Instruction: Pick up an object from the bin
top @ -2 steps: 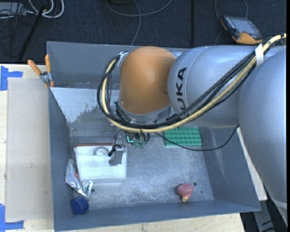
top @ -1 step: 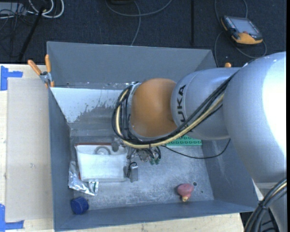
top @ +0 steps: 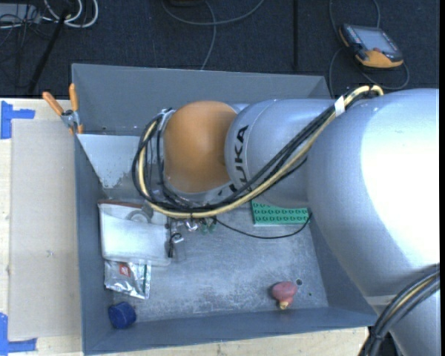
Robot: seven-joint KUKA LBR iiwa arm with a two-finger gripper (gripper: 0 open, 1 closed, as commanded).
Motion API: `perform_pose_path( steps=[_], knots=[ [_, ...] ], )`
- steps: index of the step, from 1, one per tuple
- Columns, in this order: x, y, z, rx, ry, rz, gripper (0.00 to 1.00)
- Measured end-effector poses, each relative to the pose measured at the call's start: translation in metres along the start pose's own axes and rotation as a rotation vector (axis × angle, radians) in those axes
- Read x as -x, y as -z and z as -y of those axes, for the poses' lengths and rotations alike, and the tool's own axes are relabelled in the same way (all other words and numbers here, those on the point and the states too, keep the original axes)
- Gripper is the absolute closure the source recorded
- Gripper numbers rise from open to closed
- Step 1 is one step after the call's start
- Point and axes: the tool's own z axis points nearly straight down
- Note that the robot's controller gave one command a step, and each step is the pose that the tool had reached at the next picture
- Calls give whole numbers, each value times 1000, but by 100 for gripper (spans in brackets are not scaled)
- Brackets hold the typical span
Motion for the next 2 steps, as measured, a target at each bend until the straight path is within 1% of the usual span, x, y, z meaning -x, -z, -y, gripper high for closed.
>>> perform_pose_path(
  steps=[1,2],
  knots=[
    [-38,5,-80,11,211,11,0],
    [-5,-2,-63,9,311,10,0]
  ],
)
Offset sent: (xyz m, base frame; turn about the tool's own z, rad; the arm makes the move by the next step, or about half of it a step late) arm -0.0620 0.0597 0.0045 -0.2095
